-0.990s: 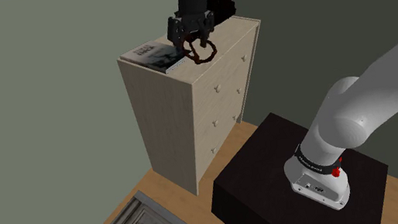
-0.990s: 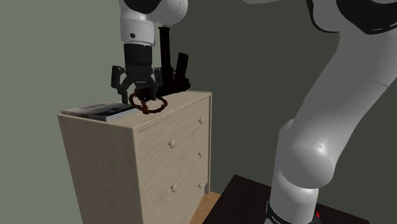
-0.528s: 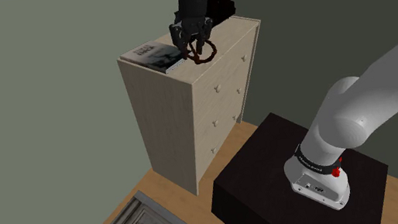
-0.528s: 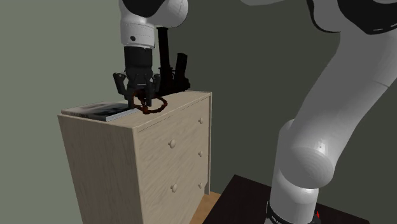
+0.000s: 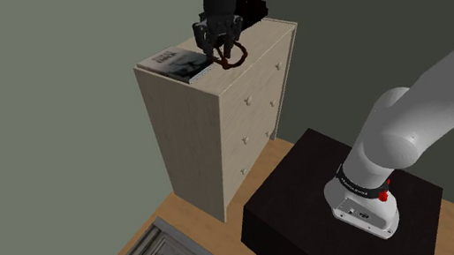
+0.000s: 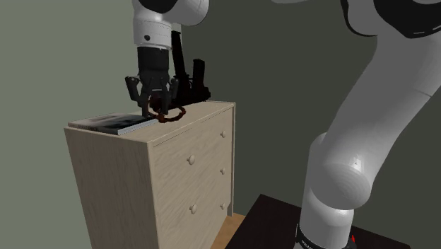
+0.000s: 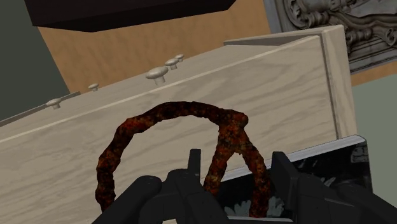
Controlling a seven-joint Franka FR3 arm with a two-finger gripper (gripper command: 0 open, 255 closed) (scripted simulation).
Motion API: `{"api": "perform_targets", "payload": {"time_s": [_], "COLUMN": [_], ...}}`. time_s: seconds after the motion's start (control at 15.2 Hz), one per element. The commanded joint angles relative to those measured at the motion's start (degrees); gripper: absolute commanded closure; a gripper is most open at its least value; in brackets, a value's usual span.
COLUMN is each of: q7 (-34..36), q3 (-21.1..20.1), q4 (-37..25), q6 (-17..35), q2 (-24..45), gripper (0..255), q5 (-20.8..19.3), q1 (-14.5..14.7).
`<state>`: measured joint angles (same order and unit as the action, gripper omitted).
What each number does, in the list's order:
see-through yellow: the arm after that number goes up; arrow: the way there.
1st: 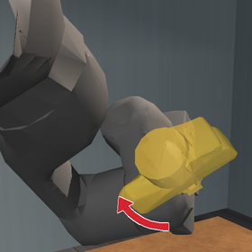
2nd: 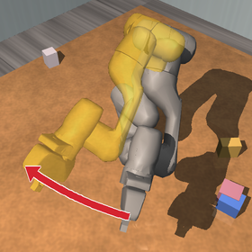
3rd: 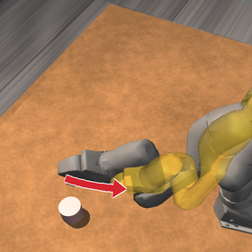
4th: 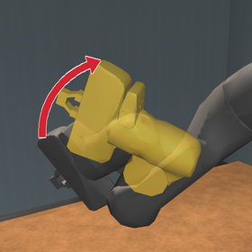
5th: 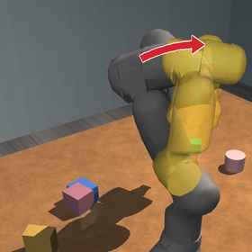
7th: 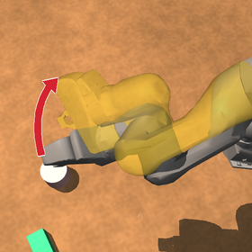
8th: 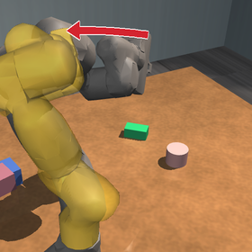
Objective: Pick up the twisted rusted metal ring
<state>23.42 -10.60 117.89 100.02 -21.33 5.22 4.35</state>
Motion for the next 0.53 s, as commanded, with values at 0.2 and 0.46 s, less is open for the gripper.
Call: {"api": "perform_targets", "payload": {"time_s": [0.2,0.46], "q7": [0.19,0.36], "q3": [0.11,0.18], "q4": [-4.30,-8.05], "q6": [-3.74,-6.81], "q2": [0.58,1.26], "gripper": [255,255], "q5": [-0.18,-0.34], "q1": [-0.10,-0.18]}}
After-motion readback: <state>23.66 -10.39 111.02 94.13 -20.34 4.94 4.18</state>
